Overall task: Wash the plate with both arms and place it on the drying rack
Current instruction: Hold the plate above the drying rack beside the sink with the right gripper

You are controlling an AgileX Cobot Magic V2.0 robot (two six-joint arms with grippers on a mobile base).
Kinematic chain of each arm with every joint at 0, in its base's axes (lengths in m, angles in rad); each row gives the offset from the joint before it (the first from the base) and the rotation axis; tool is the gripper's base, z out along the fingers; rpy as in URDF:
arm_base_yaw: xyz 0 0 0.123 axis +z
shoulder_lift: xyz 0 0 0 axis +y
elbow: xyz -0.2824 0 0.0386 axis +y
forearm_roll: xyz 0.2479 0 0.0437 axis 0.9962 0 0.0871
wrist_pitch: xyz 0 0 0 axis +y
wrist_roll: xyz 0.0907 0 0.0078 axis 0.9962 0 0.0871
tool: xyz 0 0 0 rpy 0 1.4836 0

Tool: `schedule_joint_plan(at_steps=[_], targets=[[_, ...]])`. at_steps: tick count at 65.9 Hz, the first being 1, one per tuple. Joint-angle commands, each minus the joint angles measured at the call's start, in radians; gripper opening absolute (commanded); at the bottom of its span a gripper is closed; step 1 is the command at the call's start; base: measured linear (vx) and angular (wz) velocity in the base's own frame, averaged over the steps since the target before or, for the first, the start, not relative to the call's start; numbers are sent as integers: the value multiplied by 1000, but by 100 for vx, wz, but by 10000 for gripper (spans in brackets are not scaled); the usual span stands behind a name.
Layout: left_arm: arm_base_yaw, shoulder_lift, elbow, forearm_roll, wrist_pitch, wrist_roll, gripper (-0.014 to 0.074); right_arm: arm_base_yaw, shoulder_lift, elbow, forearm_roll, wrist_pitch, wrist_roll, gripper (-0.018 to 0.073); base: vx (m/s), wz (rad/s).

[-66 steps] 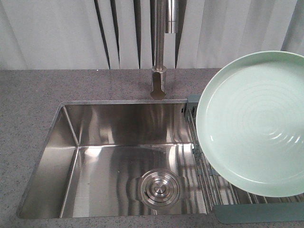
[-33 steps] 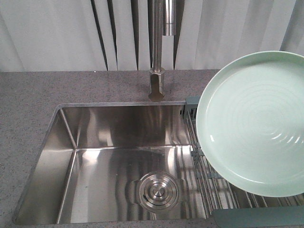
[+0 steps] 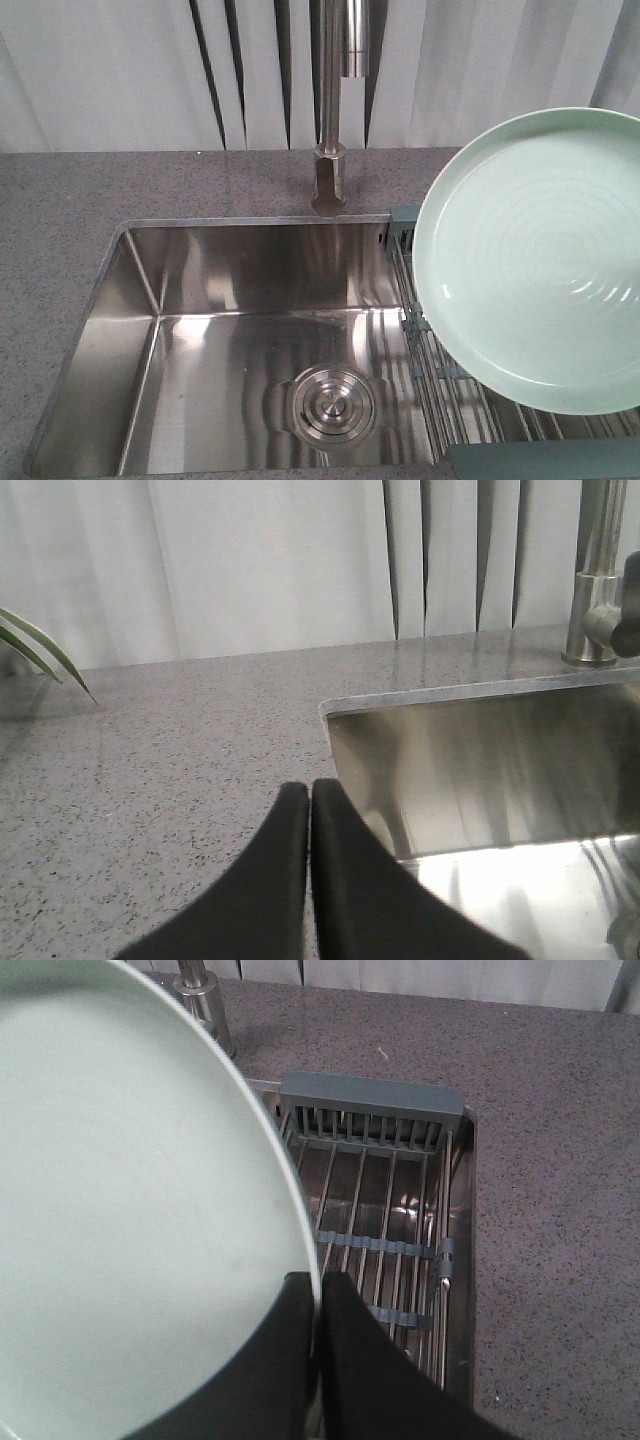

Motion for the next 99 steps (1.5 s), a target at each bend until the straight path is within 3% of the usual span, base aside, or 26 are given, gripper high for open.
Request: schedule_joint_plan(at_steps=[1,99], targets=[[-8,5,25,-8,-76,-4,-6,-6,-4,-23,12,-67,0,-3,0,0],[-8,5,25,-8,-76,-4,-6,-6,-4,-23,12,-67,0,-3,1,2]])
